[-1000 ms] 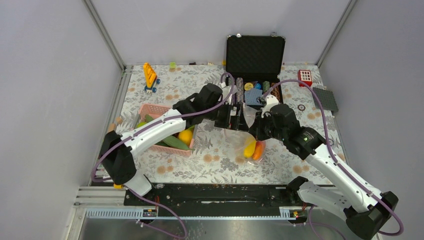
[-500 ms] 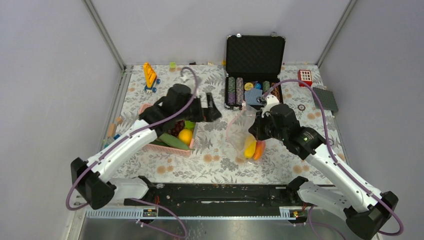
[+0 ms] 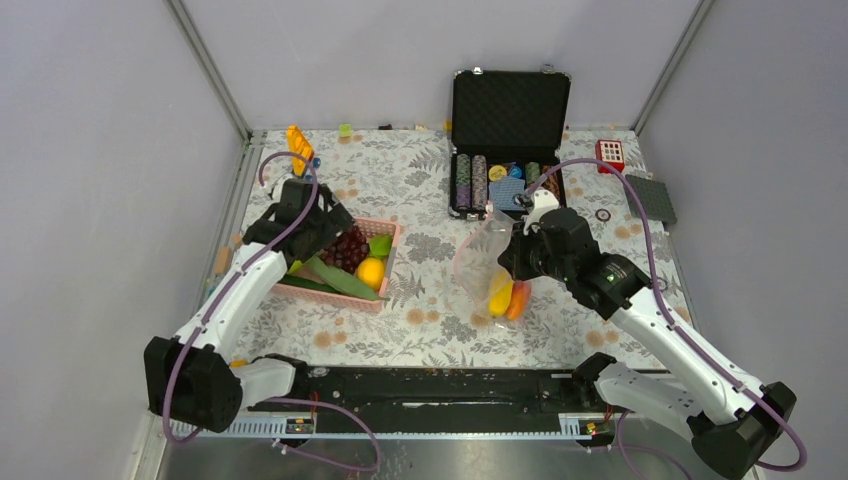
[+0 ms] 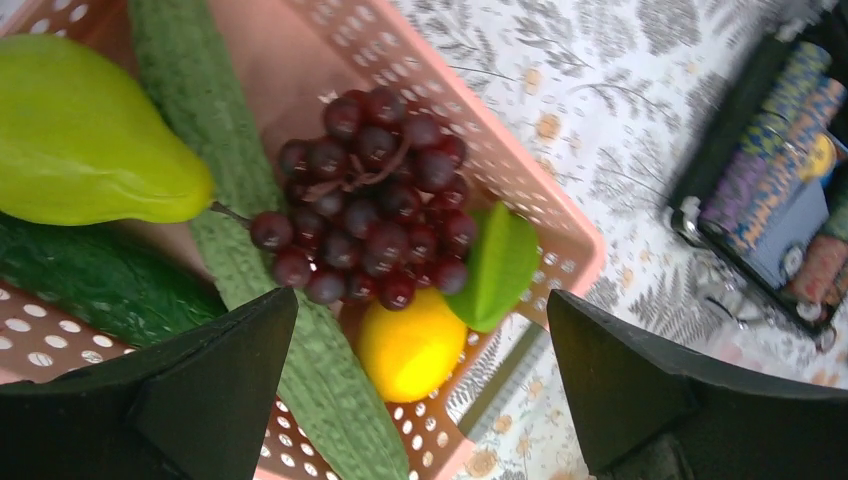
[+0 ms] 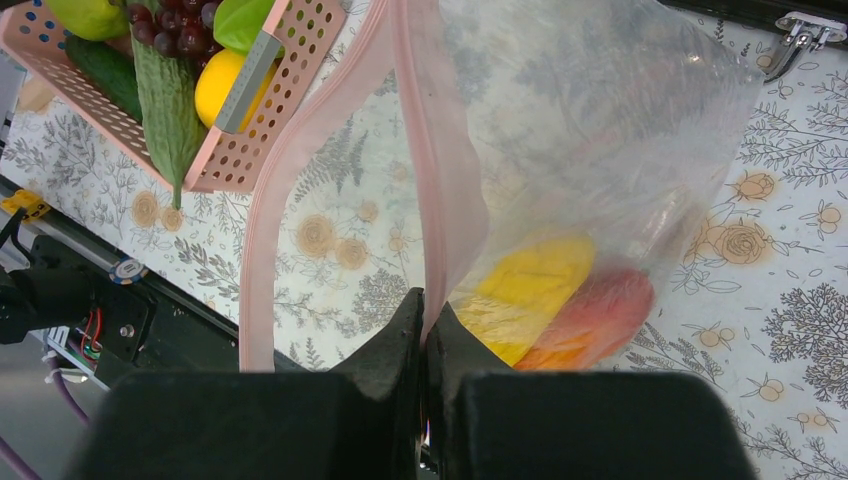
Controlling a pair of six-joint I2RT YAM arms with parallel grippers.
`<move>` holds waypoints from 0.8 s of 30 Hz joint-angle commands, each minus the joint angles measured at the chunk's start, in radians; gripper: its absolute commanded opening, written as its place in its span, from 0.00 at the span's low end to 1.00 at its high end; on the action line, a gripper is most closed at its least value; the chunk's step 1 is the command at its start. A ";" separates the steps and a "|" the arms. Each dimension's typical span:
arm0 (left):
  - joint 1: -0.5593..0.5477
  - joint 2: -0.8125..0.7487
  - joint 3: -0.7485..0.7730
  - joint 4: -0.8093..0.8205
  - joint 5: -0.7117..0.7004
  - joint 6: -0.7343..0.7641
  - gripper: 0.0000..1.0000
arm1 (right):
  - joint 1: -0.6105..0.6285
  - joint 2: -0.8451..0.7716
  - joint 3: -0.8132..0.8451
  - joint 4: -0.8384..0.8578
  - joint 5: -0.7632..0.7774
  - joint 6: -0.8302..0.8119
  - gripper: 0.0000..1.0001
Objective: Place the food in the zip-top bag and seal the zipper
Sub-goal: Pick up the fake fruit from the bin.
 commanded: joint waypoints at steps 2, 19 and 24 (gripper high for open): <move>0.095 0.059 -0.064 0.100 0.039 -0.094 0.99 | 0.002 -0.001 -0.001 0.015 0.013 -0.015 0.00; 0.136 0.442 -0.047 0.243 0.088 -0.199 0.91 | 0.003 0.018 0.008 0.005 0.065 -0.025 0.00; 0.136 0.462 -0.048 0.246 0.077 -0.203 0.71 | 0.003 0.023 0.008 0.005 0.072 -0.026 0.00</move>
